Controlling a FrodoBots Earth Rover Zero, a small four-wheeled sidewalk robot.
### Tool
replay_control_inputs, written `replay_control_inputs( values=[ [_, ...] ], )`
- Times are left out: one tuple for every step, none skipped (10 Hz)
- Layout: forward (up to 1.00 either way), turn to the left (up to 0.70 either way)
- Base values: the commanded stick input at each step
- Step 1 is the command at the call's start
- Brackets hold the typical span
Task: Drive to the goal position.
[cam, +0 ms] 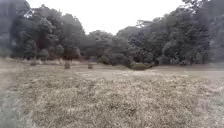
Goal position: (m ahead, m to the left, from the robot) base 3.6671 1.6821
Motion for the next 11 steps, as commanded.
replay_control_inputs(
  values=[
    [0.45, 0.00],
    [0.45, 0.00],
    [0.45, 0.00],
    [0.45, 0.00],
    [0.45, 0.00],
    [0.45, 0.00],
    [0.45, 0.00],
    [0.45, 0.00],
    [0.45, 0.00],
    [0.45, 0.00],
    [0.45, 0.00]
  ],
)
